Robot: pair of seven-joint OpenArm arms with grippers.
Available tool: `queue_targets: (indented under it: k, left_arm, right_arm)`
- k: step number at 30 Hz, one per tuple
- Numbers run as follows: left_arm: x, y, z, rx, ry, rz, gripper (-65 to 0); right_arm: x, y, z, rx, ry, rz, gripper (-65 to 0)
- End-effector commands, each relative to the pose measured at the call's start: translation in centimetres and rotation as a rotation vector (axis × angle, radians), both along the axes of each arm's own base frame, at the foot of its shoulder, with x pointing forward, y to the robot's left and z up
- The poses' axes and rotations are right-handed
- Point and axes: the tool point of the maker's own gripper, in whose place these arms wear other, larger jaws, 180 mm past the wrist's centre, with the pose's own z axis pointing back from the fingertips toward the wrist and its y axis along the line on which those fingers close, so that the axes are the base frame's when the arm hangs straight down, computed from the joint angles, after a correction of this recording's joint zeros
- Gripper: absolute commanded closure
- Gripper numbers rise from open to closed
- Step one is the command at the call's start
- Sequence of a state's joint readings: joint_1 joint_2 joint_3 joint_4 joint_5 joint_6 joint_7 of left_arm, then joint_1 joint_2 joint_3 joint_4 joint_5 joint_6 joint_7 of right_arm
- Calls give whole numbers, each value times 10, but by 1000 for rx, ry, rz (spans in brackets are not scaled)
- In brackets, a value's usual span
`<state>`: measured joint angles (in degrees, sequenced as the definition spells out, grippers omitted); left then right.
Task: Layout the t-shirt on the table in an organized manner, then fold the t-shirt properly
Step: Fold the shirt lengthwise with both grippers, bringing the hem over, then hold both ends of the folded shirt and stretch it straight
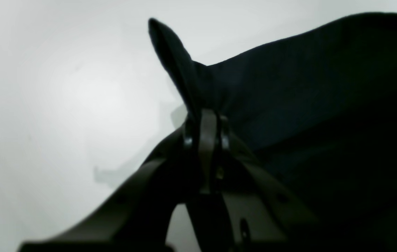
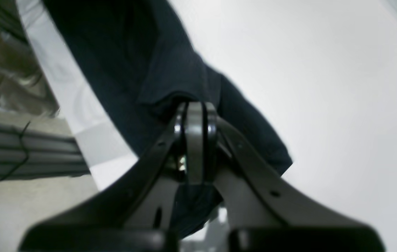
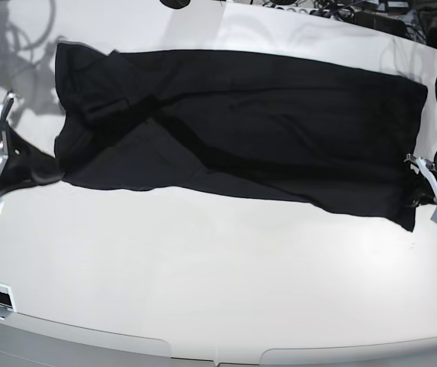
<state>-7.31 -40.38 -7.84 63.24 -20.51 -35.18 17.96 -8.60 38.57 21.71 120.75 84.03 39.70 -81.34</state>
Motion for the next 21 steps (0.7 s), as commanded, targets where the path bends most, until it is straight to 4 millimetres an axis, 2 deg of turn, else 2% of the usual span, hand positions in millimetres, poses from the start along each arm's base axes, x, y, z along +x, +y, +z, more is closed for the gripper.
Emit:
queue_targets:
  k: [1, 3, 5, 11, 15, 20, 21]
  left_arm:
    - [9, 12, 16, 2, -43, 18, 0]
    - [3, 14, 8, -10, -16, 20, 0]
    - [-3, 6, 6, -36, 4, -34, 0]
    - [3, 1, 17, -99, -34, -21, 0]
    - [5, 0, 19, -113, -42, -18, 0]
    - [11, -2, 30, -154, -17, 0, 0]
    - [11, -5, 33, -174, -3, 0, 0]
  right_arm:
    - [0, 2, 8, 8, -29, 16, 0]
    - [-5, 2, 3, 8, -7, 16, 0]
    - [-9, 2, -1, 8, 12, 16, 0]
    - [-28, 8, -19, 14, 97, 38, 0]
    - [-51, 25, -38, 40, 193, 92, 0]
    - [-64, 55, -47, 116, 241, 153, 0]
    - [-64, 55, -55, 84, 243, 144, 0]
